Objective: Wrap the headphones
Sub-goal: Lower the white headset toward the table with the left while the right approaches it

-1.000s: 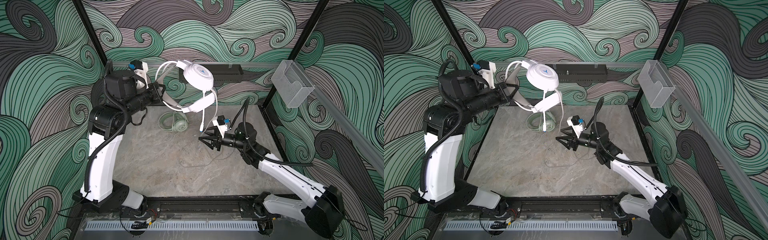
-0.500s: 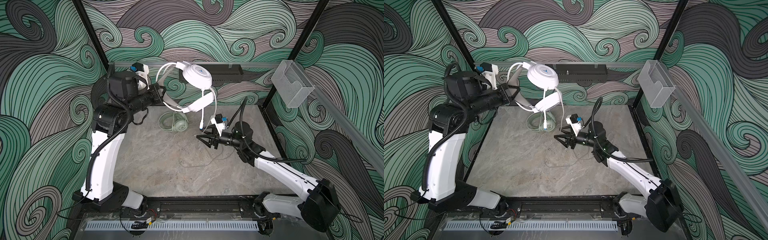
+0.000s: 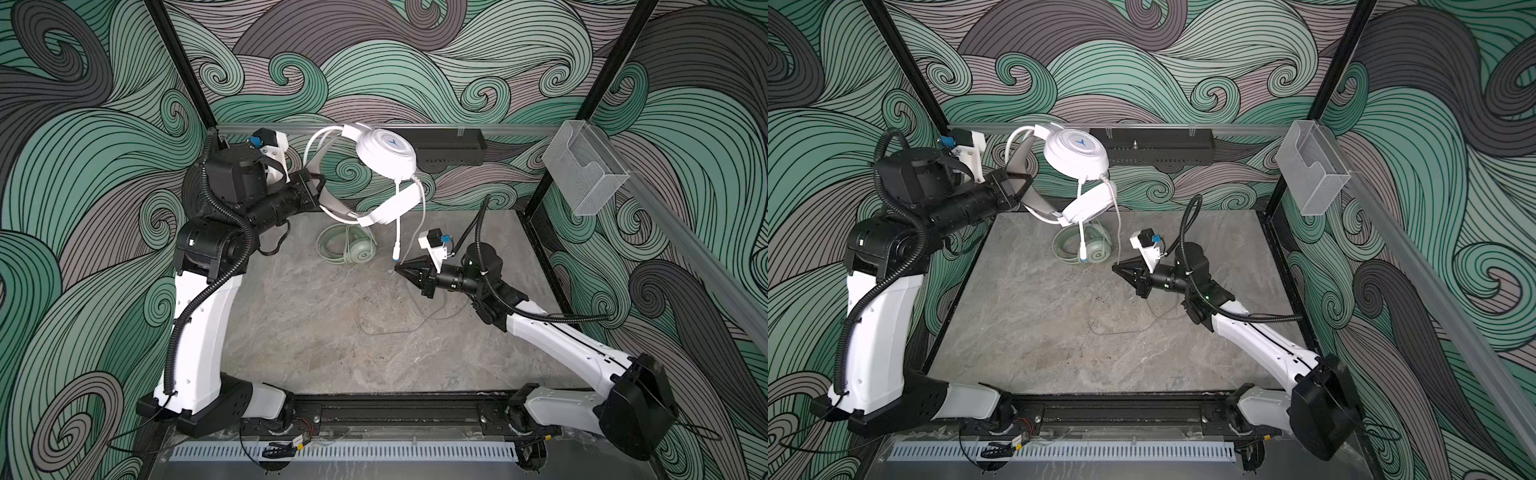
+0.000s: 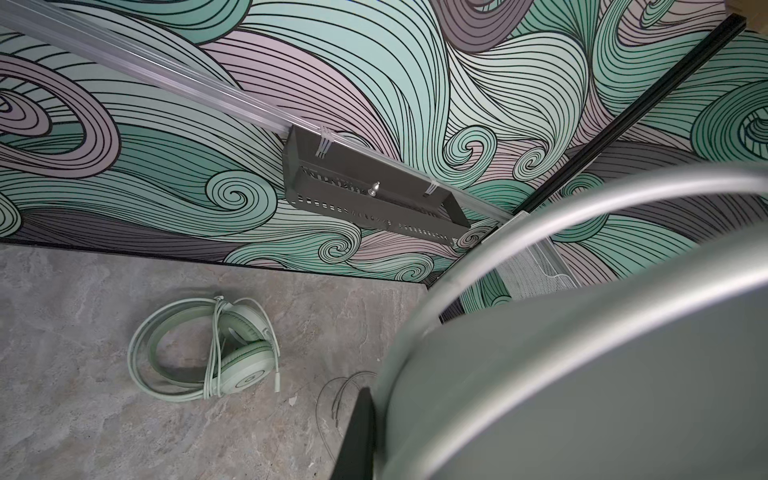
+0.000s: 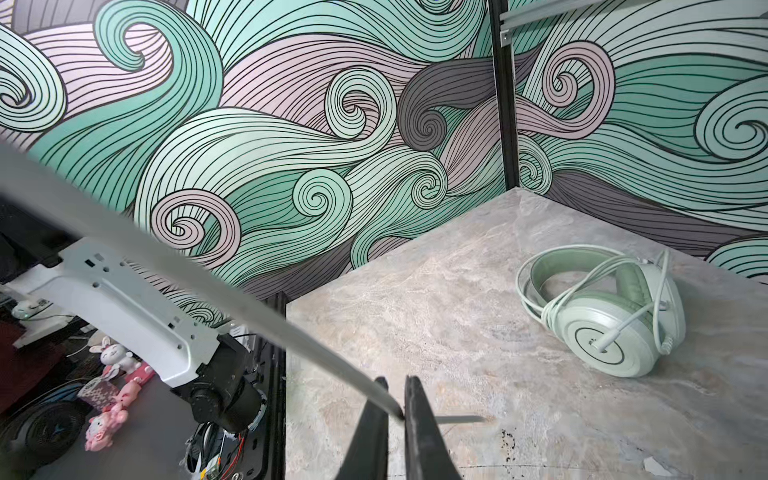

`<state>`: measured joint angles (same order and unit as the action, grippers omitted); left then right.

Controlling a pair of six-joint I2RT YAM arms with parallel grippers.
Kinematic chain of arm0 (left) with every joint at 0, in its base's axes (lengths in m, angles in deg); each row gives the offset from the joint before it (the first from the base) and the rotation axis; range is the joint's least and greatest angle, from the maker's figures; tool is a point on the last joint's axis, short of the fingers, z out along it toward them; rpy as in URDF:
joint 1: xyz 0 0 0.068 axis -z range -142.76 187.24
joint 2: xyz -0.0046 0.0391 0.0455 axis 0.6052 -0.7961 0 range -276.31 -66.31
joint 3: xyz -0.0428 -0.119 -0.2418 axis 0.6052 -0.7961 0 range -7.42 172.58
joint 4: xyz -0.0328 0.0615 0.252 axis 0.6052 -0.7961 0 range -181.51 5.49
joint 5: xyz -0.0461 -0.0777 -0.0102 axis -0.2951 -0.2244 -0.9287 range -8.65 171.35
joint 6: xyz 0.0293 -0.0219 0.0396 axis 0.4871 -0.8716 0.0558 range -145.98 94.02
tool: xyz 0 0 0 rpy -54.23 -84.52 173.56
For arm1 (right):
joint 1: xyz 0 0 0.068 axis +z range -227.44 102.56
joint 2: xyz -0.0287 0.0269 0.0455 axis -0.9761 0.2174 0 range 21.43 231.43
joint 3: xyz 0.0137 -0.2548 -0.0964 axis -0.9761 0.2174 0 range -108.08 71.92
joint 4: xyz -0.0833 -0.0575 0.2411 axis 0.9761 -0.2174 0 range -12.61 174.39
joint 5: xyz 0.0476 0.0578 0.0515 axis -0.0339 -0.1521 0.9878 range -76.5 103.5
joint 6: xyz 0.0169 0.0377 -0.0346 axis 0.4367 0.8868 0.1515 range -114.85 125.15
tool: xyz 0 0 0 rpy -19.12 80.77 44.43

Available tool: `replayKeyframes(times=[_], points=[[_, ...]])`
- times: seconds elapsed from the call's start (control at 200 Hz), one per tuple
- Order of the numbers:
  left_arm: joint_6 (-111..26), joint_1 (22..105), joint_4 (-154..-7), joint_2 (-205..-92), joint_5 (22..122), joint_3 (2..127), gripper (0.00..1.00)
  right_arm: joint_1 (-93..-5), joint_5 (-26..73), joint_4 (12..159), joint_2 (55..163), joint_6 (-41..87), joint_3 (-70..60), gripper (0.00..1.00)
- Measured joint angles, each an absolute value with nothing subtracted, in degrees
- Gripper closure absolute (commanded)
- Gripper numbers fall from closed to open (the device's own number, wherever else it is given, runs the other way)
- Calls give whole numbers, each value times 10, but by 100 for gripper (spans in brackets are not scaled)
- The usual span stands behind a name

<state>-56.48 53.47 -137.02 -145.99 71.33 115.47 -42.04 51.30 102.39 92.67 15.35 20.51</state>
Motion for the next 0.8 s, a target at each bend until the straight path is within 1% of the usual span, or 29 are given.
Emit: replayKeyframes(times=[0.205,0.325,0.49,0.665,0.801], points=[[-575,527,-1359,-1452,707,1120,100,-420,491,931,882,92,189,100],[-578,523,-1348,-1438,708,1080,100,-420,449,853,858,41,159,100],[-578,521,-1340,-1417,725,1022,100,-420,361,726,822,-24,131,100],[-566,512,-1333,-1387,774,942,100,-420,239,580,784,-88,94,100],[-534,511,-1331,-1364,811,868,100,-416,152,499,759,-145,54,100]])
